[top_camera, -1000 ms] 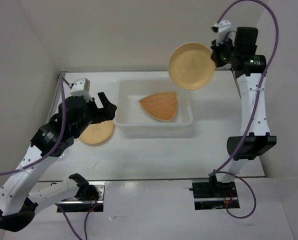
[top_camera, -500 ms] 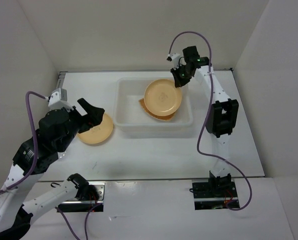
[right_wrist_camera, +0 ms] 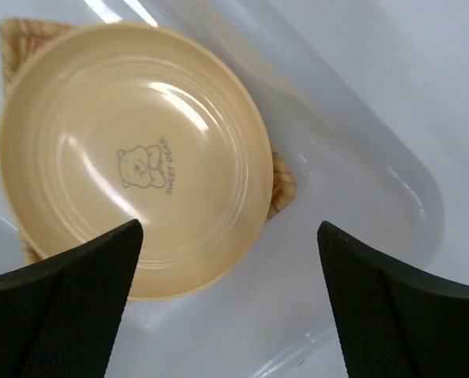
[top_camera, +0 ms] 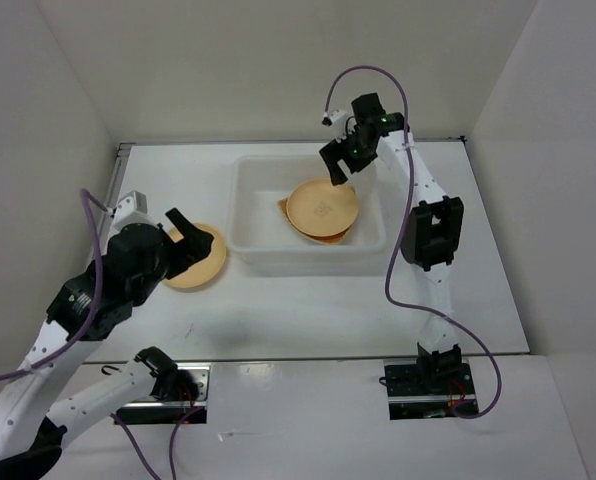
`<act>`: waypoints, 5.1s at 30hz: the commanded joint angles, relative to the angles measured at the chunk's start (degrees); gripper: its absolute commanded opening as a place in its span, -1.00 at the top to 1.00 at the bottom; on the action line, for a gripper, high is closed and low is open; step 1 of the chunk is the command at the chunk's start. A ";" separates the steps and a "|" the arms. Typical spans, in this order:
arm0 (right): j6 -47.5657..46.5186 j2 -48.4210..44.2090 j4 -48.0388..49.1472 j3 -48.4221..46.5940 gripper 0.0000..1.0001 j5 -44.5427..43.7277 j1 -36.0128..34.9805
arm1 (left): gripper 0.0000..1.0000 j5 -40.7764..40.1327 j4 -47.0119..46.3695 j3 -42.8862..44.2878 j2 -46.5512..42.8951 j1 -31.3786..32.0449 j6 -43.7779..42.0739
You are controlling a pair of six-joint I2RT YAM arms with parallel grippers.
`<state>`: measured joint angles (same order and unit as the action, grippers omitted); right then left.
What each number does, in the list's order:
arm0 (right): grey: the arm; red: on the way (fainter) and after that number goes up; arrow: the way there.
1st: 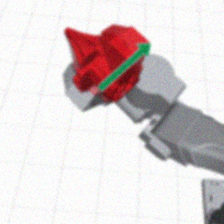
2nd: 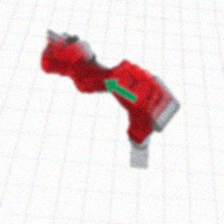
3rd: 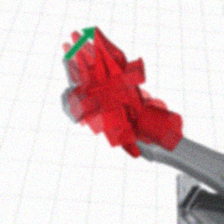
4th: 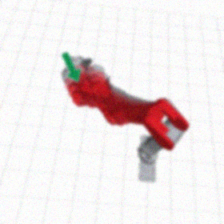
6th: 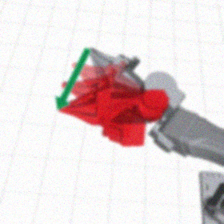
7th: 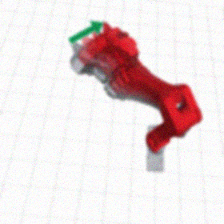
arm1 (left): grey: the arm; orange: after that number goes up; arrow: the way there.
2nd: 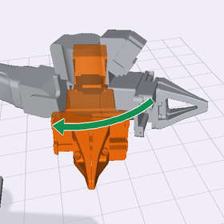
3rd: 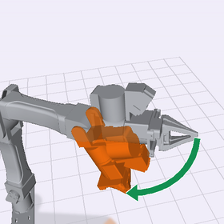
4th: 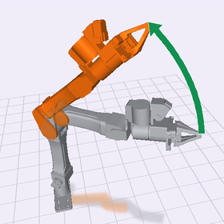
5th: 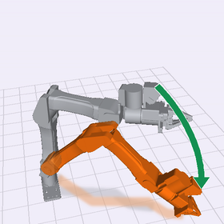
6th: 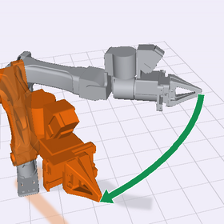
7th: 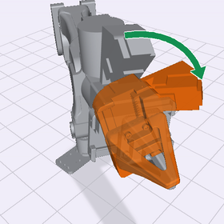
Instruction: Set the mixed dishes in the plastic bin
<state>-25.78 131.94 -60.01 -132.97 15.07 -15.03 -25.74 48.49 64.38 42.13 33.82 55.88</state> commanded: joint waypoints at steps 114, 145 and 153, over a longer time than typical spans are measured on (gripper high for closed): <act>9.62 -52.84 26.52 73.55 -0.97 4.17 23.02 | 1.00 40.33 -15.00 48.56 86.18 -10.44 -16.41; 2.14 -70.76 14.13 71.79 -0.97 4.01 21.80 | -1.00 15.64 -0.76 18.78 38.23 -33.99 -24.32; 5.12 -79.02 18.16 73.73 -0.97 0.49 20.56 | -1.00 13.17 -4.36 6.12 39.17 -39.97 -25.37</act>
<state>-21.96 55.24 -43.72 -60.16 17.19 6.33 -11.68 47.64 72.88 80.99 -3.01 31.81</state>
